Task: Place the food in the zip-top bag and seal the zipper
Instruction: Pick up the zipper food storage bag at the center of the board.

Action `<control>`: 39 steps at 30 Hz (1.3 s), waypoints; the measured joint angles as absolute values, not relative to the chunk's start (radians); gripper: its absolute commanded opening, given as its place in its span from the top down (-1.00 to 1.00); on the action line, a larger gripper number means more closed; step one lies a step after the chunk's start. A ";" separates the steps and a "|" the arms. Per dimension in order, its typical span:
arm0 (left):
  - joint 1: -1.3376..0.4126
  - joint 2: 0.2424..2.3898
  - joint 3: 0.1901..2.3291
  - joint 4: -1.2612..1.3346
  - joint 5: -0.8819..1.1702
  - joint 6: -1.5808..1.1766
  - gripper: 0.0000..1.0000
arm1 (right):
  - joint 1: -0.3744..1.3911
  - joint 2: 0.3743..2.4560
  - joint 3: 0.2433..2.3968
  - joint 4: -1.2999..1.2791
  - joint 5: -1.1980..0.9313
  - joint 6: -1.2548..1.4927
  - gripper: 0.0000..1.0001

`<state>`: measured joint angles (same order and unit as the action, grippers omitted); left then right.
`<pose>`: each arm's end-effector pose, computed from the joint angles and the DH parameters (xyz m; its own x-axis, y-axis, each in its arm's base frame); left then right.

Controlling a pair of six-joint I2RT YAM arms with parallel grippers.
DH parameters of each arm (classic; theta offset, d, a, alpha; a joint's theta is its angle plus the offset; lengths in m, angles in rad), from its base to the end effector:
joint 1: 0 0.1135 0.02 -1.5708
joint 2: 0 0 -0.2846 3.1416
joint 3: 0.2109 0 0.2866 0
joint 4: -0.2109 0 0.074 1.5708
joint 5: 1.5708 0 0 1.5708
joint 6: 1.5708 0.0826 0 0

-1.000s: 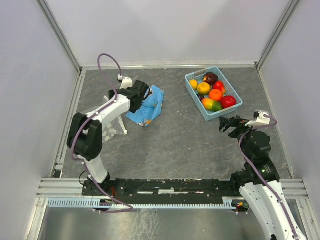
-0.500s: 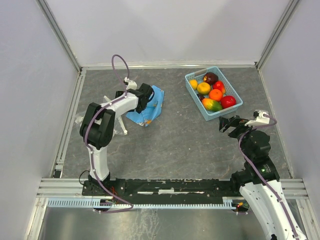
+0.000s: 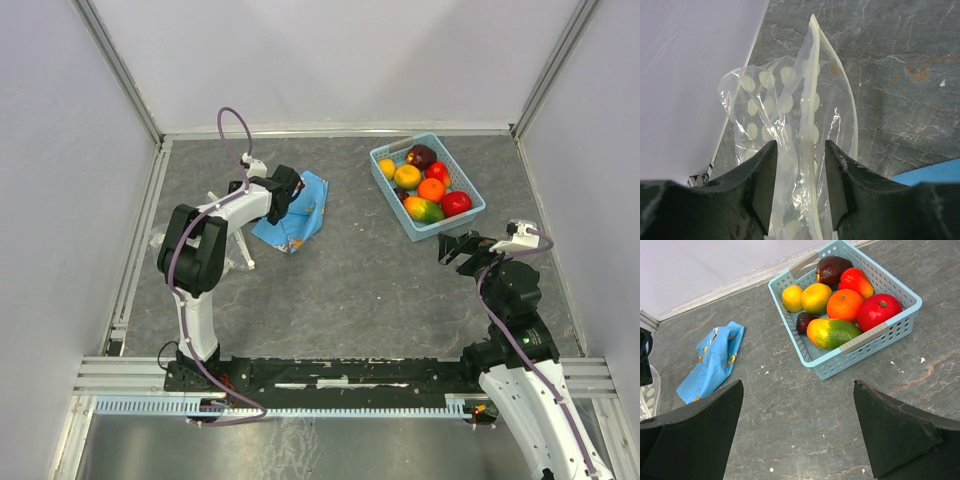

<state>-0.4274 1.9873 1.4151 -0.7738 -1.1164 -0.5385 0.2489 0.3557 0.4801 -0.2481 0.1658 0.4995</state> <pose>0.4201 -0.1098 0.1650 -0.7614 0.0995 -0.6406 -0.4552 0.6214 0.6376 0.1760 0.0307 0.2877 -0.1453 0.4505 -0.8809 -0.0167 0.8891 0.4575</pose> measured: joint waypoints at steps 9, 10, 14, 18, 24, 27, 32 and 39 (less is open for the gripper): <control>-0.410 2.003 1.413 -0.772 -1.116 -0.538 0.30 | 0.249 0.356 0.480 -0.248 0.163 0.500 -0.98; -0.410 2.003 1.411 -0.771 -1.116 -0.538 0.33 | 0.249 0.356 0.480 -0.248 0.163 0.500 -0.98; -0.406 2.003 1.403 -0.760 -1.114 -0.538 0.44 | 0.249 0.356 0.480 -0.248 0.162 0.500 -0.98; -0.403 2.003 1.398 -0.752 -1.111 -0.538 0.61 | 0.249 0.356 0.480 -0.248 0.160 0.500 -0.98; -0.403 1.987 1.364 -0.744 -1.089 -0.537 0.89 | 0.249 0.365 0.480 -0.248 0.154 0.500 -0.98; -0.403 1.949 1.339 -0.744 -1.072 -0.536 0.95 | 0.249 0.383 0.480 -0.249 0.141 0.500 -0.98; -0.406 1.808 1.302 -0.743 -1.028 -0.515 0.95 | 0.249 0.429 0.484 -0.252 0.106 0.500 -0.98; -0.437 1.576 1.301 -0.754 -0.939 -0.470 0.95 | 0.249 0.514 0.551 -0.292 0.071 0.501 -0.98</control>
<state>-0.4366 1.5761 1.3006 -0.7540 -0.9394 -0.4698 0.2489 0.5137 0.5510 -0.2920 0.0711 0.5011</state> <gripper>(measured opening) 0.043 0.990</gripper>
